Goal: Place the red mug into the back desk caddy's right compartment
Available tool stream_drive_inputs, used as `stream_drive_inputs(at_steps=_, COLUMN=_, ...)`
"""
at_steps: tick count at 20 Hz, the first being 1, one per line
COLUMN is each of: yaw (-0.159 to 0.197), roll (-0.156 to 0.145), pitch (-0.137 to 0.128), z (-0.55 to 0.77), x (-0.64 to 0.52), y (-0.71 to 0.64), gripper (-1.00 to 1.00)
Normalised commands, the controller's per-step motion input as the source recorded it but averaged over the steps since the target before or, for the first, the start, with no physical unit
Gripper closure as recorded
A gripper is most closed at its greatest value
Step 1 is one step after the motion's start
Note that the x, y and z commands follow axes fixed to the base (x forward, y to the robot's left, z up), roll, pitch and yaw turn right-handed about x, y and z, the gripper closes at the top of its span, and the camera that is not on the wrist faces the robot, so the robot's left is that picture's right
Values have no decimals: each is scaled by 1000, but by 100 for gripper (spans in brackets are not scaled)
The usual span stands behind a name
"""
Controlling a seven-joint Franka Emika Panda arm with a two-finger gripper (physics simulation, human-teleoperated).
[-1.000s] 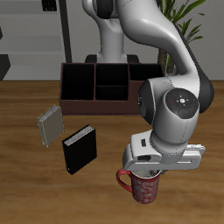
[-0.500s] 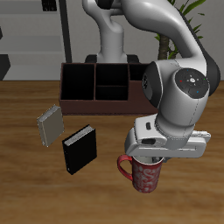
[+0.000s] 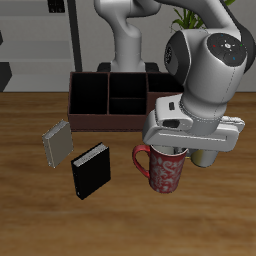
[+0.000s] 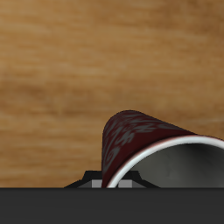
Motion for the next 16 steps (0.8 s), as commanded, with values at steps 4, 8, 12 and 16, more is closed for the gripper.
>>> stream_drive_inputs(at_steps=4, yaw=-23, roll=4, pitch=-66, z=555, x=-486, y=-58, gripper=100)
stream_drive_inputs(at_steps=8, yaw=6, roll=26, pitch=-41, z=379, x=-416, y=18, gripper=100)
stream_drive_inputs(at_steps=12, yaw=4, roll=2, pitch=-41, z=295, x=-430, y=58, gripper=100)
stream_drive_inputs(at_steps=16, yaw=33, roll=33, pitch=-45, z=169, x=-278, y=155, gripper=100)
